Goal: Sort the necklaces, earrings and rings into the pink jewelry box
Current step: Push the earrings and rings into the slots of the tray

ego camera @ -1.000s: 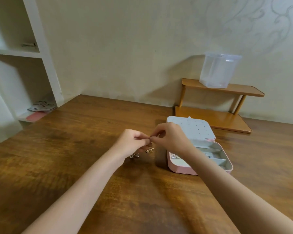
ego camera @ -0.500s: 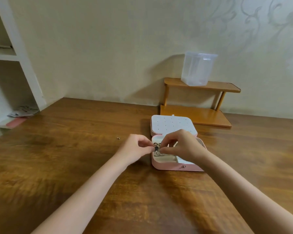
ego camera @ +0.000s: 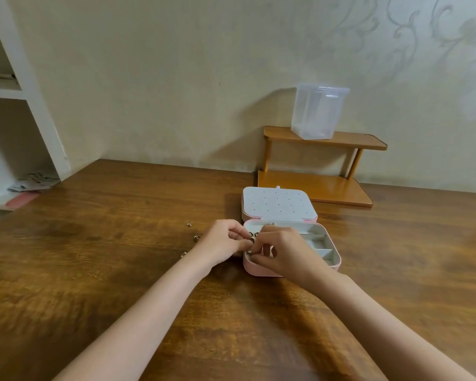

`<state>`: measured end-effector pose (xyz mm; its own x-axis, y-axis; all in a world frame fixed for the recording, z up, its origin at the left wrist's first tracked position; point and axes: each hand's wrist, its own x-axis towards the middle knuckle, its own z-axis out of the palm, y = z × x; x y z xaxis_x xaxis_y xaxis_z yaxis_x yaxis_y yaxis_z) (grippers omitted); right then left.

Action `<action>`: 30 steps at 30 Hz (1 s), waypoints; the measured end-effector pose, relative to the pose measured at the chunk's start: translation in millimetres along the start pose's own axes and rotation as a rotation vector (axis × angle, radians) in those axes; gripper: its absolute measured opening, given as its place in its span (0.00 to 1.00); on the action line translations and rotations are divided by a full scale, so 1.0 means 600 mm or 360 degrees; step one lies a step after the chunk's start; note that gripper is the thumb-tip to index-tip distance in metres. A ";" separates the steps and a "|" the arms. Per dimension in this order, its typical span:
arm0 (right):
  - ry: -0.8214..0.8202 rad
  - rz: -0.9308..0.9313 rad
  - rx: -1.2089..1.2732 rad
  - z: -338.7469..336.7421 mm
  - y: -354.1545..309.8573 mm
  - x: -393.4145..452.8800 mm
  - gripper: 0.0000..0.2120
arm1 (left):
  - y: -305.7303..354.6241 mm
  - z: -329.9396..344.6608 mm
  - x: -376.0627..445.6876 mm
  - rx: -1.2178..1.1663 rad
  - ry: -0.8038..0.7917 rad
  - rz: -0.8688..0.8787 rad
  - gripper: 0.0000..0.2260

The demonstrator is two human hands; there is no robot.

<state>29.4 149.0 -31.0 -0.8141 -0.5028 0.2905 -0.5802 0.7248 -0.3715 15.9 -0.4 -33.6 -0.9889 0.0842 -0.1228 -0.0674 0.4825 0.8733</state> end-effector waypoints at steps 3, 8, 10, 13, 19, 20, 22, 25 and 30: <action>-0.0061 0.0017 0.0011 -0.005 0.000 0.004 0.06 | -0.002 -0.001 0.001 0.0003 -0.0009 0.0012 0.04; -0.0111 0.0080 0.0056 -0.009 -0.002 0.007 0.06 | -0.003 0.000 0.003 0.0003 -0.0019 0.0018 0.04; -0.0140 0.0081 0.0029 -0.009 -0.004 0.009 0.07 | -0.003 0.000 0.003 0.0004 -0.0017 0.0024 0.04; -0.0200 0.0088 0.0015 -0.008 -0.005 0.015 0.07 | -0.003 -0.002 0.001 0.0074 0.0017 0.0058 0.04; -0.0030 0.0252 0.0206 -0.039 0.002 0.036 0.04 | -0.008 -0.052 -0.012 0.0310 0.0252 0.0145 0.03; 0.0032 0.0266 0.0210 -0.043 0.001 0.043 0.04 | -0.014 -0.065 -0.014 0.0392 0.0279 0.0138 0.03; 0.0095 0.0239 0.0200 -0.042 -0.006 0.059 0.04 | -0.025 -0.089 -0.018 0.0514 0.0308 0.0133 0.03; 0.0051 0.0130 0.0142 -0.020 -0.026 0.077 0.05 | -0.040 -0.118 -0.027 0.0630 0.0371 0.0105 0.05; -0.0141 0.0011 0.0116 0.034 -0.067 0.093 0.08 | -0.067 -0.130 -0.036 0.0859 0.0252 -0.0027 0.05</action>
<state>6.8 81.9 -17.6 -0.8151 -0.5399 0.2101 -0.5722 0.6937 -0.4374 29.8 -89.7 -28.9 -0.9989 -0.0393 -0.0258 -0.0469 0.8637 0.5018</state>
